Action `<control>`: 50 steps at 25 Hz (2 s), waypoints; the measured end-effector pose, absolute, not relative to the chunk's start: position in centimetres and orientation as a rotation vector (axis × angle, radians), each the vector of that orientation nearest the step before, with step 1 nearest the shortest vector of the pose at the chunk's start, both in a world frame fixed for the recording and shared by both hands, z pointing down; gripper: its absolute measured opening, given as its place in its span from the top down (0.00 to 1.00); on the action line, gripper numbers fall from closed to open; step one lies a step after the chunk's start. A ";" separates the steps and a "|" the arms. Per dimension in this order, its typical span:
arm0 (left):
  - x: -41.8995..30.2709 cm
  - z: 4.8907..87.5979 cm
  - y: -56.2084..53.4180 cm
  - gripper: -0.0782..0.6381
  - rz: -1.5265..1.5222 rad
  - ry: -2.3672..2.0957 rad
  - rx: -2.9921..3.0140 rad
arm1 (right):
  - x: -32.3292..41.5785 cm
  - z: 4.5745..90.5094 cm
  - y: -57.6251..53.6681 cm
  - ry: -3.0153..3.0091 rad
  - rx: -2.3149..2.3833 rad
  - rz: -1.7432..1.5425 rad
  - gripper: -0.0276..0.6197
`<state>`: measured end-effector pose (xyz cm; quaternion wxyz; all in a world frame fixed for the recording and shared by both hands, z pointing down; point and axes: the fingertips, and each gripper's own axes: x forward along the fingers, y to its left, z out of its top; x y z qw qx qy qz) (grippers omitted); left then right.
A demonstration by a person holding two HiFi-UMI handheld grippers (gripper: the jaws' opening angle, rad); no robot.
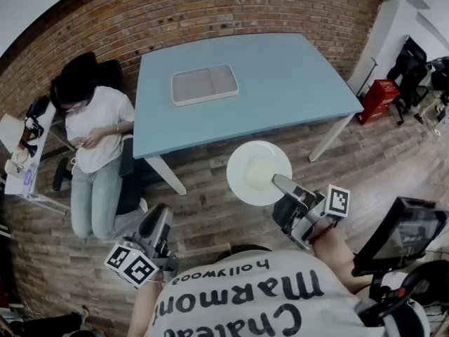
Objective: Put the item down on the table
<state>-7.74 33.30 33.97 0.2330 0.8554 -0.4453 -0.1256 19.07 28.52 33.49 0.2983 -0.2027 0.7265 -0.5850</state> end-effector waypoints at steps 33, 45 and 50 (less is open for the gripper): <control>-17.5 36.1 32.8 0.79 -0.363 -1.291 2.331 | 14.4 34.1 22.3 1.889 -0.644 -1.496 0.89; -21.1 36.1 23.8 0.79 -0.386 -1.455 2.221 | 10.9 35.2 8.0 1.948 -0.573 -1.579 0.89; -21.4 34.9 19.9 0.79 -0.451 -1.496 2.195 | 10.1 35.5 2.8 1.965 -0.554 -1.623 0.89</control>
